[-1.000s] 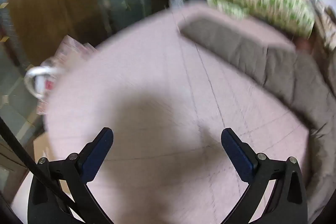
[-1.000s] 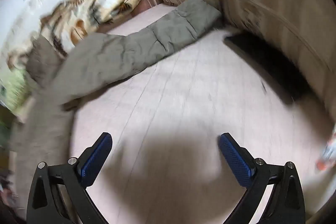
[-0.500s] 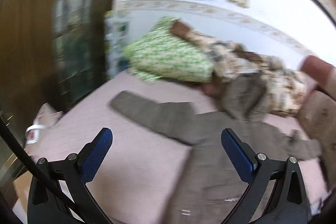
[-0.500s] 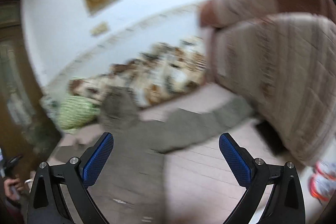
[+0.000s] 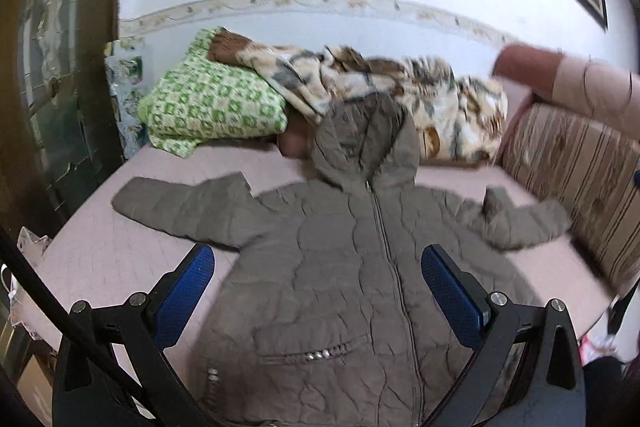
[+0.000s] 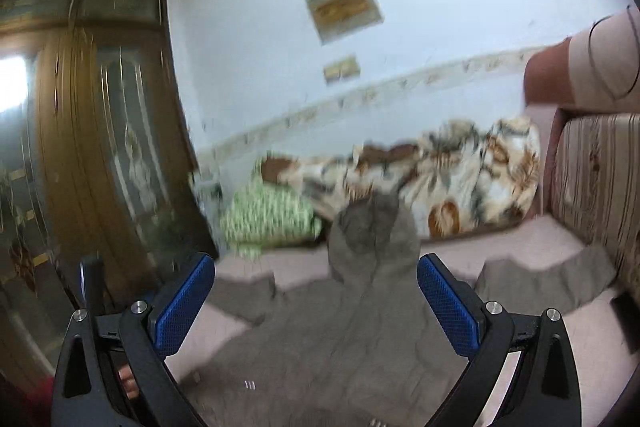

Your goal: Fold large clothes

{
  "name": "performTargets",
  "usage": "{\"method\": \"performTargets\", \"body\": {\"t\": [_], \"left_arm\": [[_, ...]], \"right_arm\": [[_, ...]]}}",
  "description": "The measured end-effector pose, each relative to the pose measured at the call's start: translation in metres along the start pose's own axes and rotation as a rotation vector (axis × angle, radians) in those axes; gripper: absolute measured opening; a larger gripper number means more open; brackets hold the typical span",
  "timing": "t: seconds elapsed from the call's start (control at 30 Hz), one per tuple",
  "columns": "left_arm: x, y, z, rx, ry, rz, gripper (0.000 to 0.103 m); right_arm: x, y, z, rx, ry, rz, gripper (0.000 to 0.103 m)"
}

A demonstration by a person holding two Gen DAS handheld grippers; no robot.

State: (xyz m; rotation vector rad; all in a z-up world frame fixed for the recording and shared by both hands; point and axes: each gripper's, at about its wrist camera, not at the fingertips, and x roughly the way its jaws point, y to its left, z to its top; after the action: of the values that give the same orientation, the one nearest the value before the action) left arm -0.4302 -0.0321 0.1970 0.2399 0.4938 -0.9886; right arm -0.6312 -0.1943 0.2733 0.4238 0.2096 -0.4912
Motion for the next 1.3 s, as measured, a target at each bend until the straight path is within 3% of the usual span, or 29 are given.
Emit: {"method": "performTargets", "body": {"t": [0.17,0.27,0.43,0.63,0.83,1.0,1.2,1.3], "left_arm": [[0.056,-0.014,-0.031,0.054,0.049,0.073,0.103],[0.085,-0.02,-0.05,0.077,0.06,0.141,0.103],[0.115,-0.016,-0.068,0.07,0.141,0.146,0.103],[0.128,-0.017,-0.068,0.058,0.159,0.156,0.103],[0.12,-0.015,-0.069,0.078,0.123,0.164,0.103],[0.099,-0.015,-0.068,0.046,0.049,0.172,0.103],[0.052,-0.005,-0.077,-0.059,0.053,0.168,0.103],[0.026,-0.011,-0.084,-0.053,0.018,0.181,0.103]], "right_arm": [[0.057,-0.021,-0.071,0.005,0.19,-0.042,0.102],[0.079,-0.051,-0.094,0.069,0.238,-0.077,0.102],[0.102,-0.086,-0.12,0.144,0.32,-0.171,0.102],[0.117,-0.079,-0.124,0.126,0.371,-0.151,0.102],[0.121,-0.04,-0.121,-0.018,0.341,-0.156,0.102],[0.106,0.005,-0.121,-0.217,0.217,-0.233,0.102],[0.067,0.04,-0.122,-0.166,0.143,-0.244,0.102],[0.037,0.062,-0.12,-0.166,0.076,-0.229,0.102]]}}
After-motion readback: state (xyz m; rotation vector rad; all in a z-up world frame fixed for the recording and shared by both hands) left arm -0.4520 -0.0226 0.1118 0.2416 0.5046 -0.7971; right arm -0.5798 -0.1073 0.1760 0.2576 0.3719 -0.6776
